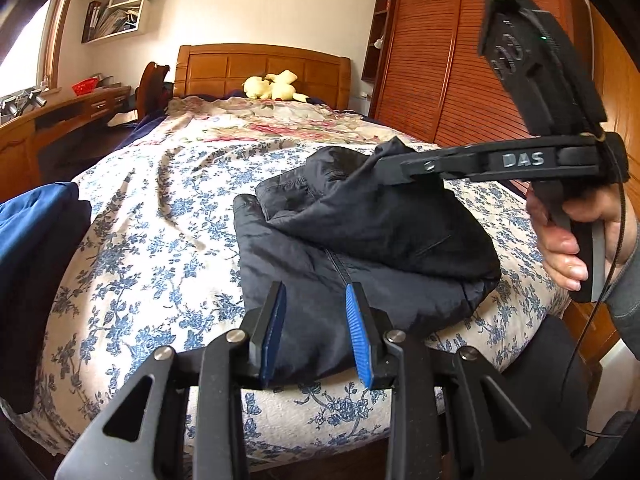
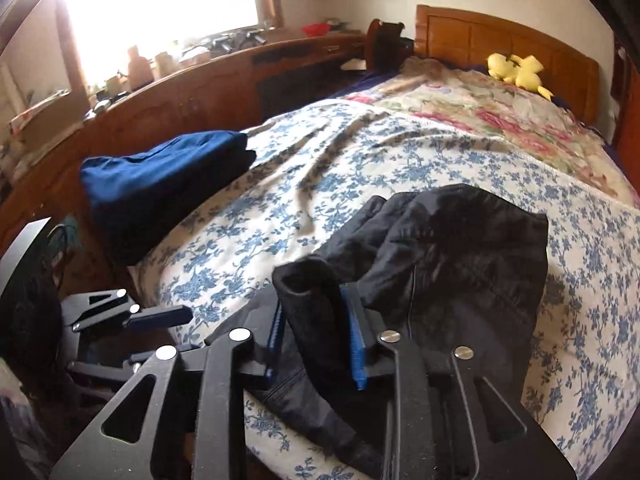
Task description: Fold large clothes
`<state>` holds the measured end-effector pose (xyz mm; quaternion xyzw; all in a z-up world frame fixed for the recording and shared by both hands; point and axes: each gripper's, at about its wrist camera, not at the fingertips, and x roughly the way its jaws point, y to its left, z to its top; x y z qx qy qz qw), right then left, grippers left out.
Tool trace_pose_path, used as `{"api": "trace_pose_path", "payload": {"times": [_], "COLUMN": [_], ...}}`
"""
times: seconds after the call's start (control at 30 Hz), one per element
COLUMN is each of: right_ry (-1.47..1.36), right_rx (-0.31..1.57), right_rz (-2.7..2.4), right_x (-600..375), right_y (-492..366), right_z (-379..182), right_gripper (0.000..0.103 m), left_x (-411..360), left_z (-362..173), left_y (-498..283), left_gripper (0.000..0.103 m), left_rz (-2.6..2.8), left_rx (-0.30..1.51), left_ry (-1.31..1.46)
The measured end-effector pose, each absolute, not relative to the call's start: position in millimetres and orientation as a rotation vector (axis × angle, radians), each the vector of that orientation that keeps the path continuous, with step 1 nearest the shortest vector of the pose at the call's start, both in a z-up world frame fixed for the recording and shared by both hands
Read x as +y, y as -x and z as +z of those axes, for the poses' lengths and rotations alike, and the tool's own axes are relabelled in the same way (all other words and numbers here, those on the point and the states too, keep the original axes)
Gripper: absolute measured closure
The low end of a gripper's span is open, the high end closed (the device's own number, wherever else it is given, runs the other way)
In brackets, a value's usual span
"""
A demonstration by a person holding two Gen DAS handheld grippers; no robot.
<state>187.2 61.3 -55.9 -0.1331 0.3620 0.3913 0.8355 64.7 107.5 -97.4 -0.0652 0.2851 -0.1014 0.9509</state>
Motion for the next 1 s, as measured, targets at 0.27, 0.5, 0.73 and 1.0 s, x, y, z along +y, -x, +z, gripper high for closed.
{"api": "trace_pose_path", "payload": {"times": [0.27, 0.5, 0.73, 1.0], "right_ry": [0.24, 0.249, 0.222, 0.266], "right_rx": [0.697, 0.816, 0.93, 0.904], "right_rz": [0.764, 0.624, 0.611, 0.604], "right_x": [20.0, -24.6, -34.9, -26.8], "right_y": [-186.4, -212.9, -208.7, -203.0], "right_z": [-34.4, -78.2, -137.6, -140.3], "right_gripper": [0.054, 0.054, 0.053, 0.053], "left_x": [102.9, 99.1, 100.5, 90.8], "left_z": [-94.5, -92.1, -92.6, -88.5], "left_y": [-65.2, -63.4, -64.9, -70.4], "left_gripper": [0.074, 0.074, 0.074, 0.074], "left_rz": [-0.218, -0.234, -0.234, -0.256], "left_rx": [0.568, 0.554, 0.551, 0.546], "left_ry": [0.131, 0.134, 0.146, 0.156]}}
